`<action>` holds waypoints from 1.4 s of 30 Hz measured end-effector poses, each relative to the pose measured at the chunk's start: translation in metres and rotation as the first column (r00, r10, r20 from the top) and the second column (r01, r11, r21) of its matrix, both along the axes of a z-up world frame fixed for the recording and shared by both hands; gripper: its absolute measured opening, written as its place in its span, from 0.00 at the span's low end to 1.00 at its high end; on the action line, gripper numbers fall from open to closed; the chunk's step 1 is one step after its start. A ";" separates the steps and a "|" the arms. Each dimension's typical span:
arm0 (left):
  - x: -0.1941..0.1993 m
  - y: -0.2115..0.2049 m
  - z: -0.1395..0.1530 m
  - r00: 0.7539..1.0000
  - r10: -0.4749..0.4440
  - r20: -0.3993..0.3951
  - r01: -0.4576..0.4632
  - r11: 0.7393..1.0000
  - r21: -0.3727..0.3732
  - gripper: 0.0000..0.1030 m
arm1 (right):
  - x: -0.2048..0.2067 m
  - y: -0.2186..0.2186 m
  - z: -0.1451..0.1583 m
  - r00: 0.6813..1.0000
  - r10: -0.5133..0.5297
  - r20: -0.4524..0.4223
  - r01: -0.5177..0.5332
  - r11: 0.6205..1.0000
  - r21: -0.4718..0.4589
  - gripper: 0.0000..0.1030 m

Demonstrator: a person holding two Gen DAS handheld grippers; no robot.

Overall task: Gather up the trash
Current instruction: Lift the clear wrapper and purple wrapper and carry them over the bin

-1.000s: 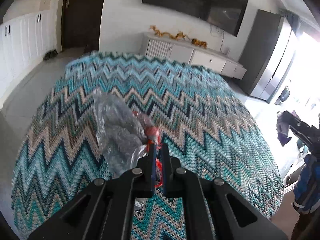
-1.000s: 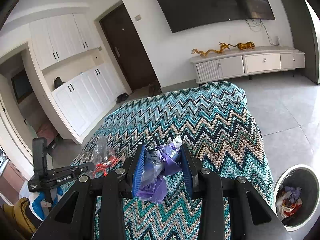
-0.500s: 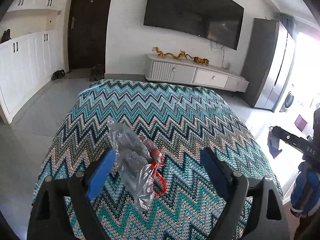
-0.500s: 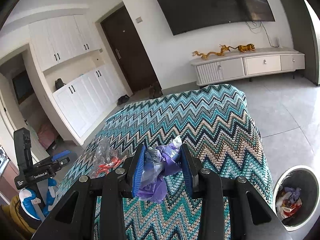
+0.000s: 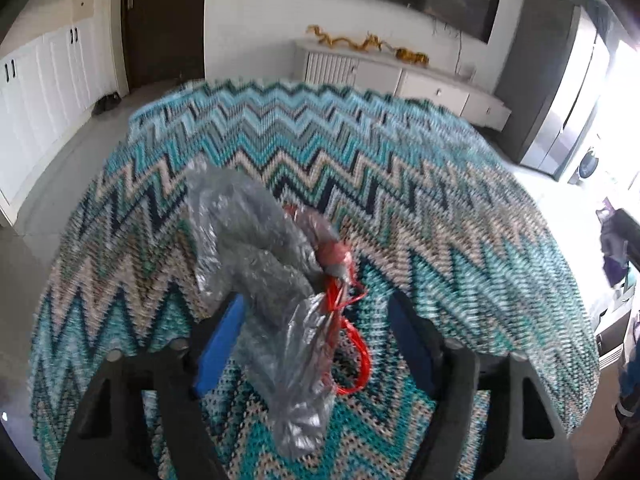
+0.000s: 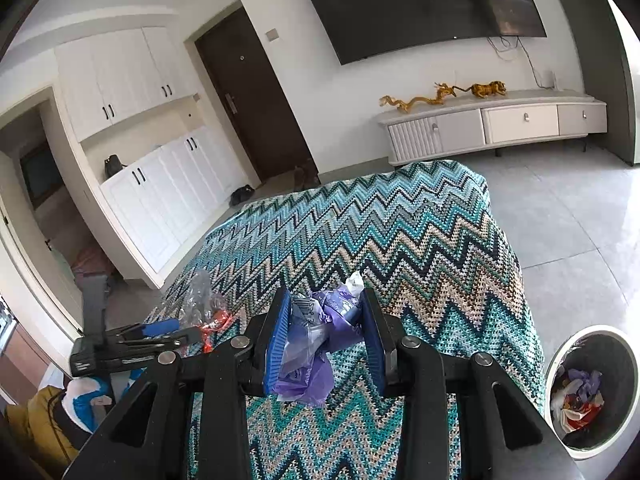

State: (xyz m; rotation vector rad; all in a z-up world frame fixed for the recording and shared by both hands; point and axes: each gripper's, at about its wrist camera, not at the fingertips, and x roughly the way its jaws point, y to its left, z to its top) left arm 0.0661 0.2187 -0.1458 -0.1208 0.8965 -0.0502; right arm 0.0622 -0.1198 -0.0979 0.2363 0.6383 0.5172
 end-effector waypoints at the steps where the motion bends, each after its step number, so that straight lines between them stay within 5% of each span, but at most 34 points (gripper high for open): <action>1: 0.003 0.001 -0.006 1.000 0.000 -0.021 0.000 1.000 -0.014 0.55 | 0.000 0.000 -0.001 1.000 0.000 -0.001 0.000 1.000 -0.002 0.34; 5: 0.001 0.008 -0.012 1.000 0.014 -0.014 -0.015 0.999 -0.033 0.22 | 0.002 0.000 -0.002 1.000 -0.004 -0.006 0.004 1.000 -0.008 0.34; 8: -0.005 0.016 -0.009 1.000 0.028 0.002 -0.028 0.997 -0.070 0.09 | 0.002 0.002 -0.002 1.000 -0.003 -0.008 0.002 1.000 -0.009 0.34; 25: -0.045 -0.002 0.058 0.988 -0.024 0.154 0.034 0.997 -0.065 0.06 | -0.032 -0.002 0.030 0.998 0.003 0.070 -0.002 1.000 -0.011 0.34; 35: -0.037 -0.070 0.090 0.964 -0.174 0.202 0.180 0.984 -0.013 0.06 | -0.056 -0.061 0.051 0.986 -0.115 0.121 0.114 0.993 0.017 0.34; 42: -0.020 -0.134 0.111 0.926 -0.315 0.207 0.314 0.949 0.040 0.06 | -0.069 -0.117 0.053 0.961 -0.239 0.138 0.236 0.971 0.038 0.34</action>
